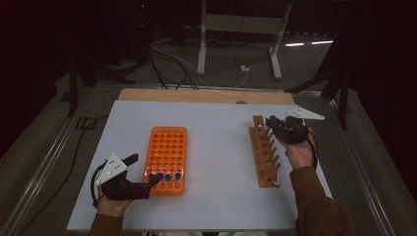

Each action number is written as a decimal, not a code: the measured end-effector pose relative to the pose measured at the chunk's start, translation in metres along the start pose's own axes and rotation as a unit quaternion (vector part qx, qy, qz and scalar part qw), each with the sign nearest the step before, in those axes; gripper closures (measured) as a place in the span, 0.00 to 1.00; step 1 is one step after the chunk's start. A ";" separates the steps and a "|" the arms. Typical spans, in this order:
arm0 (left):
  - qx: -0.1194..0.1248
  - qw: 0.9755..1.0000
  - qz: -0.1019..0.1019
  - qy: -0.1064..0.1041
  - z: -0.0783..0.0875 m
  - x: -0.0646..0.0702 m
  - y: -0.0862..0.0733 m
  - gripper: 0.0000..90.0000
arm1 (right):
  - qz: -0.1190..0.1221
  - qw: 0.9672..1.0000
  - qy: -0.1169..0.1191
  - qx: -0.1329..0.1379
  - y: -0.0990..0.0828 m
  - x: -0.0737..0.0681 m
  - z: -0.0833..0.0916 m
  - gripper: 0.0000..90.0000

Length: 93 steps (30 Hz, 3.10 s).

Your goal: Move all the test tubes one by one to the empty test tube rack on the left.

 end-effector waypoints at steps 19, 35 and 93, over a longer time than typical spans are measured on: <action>-0.001 0.999 -0.036 -0.015 -0.022 0.026 0.029 0.01 | 0.012 0.994 0.105 0.031 0.027 -0.078 0.007 0.85; -0.023 0.997 -0.062 -0.030 -0.044 0.051 0.037 0.09 | 0.047 0.977 0.205 0.027 0.050 -0.172 -0.003 0.85; 0.006 0.999 -0.046 0.027 -0.040 0.024 0.039 0.87 | 0.046 0.985 0.167 0.023 0.028 -0.147 -0.002 0.11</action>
Point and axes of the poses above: each handheld gripper's, and its own axes: z roughly backward along the jaws, y roughly out of its top, x roughly to its right, the point moved 9 cm from there along -z, roughly forward along the jaws, and after that the axes turned 9 degrees about z, right-handed, at the moved point
